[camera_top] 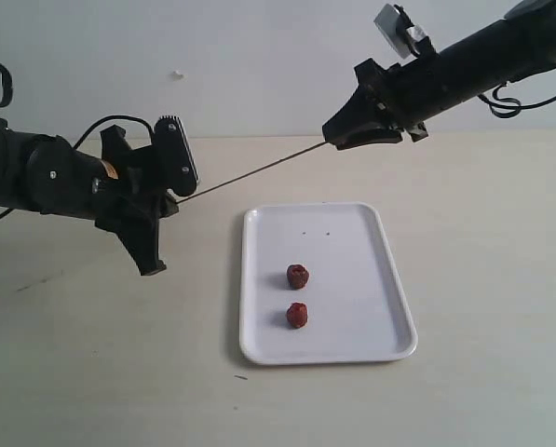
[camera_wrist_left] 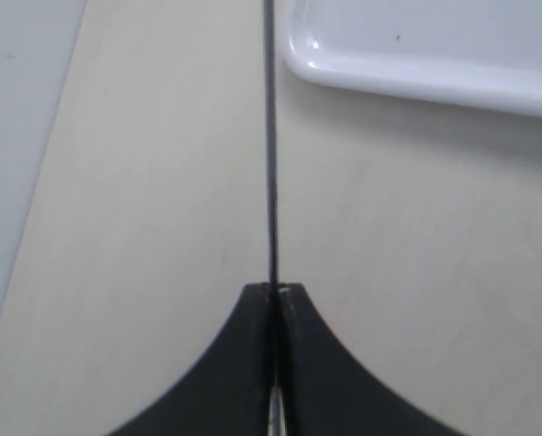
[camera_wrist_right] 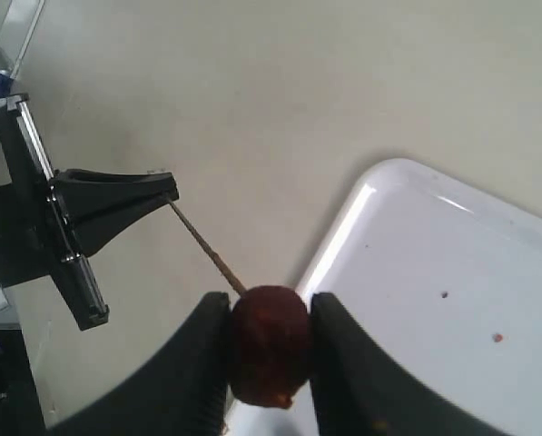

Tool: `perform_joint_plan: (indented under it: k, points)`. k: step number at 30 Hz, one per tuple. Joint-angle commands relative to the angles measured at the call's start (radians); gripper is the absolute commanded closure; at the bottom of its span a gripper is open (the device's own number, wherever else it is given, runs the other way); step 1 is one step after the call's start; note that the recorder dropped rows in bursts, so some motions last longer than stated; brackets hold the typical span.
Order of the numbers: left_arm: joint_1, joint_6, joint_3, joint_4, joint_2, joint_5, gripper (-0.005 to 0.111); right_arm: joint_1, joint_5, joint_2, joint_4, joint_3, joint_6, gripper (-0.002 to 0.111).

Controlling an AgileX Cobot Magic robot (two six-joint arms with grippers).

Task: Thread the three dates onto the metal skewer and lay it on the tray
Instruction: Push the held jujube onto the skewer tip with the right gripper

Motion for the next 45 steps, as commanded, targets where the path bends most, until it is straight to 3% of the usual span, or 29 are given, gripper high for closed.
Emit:
perform_joint_plan:
  k: [1,45]
  points:
    - [-0.004,-0.009,0.005,-0.014,-0.009,-0.042,0.107,0.001,0.001,-0.013,0.013,0.003,-0.01,0.078]
    - [-0.091,0.023,0.005,-0.01,0.001,-0.205,0.107,0.016,0.001,-0.013,0.031,0.003,-0.01,0.079]
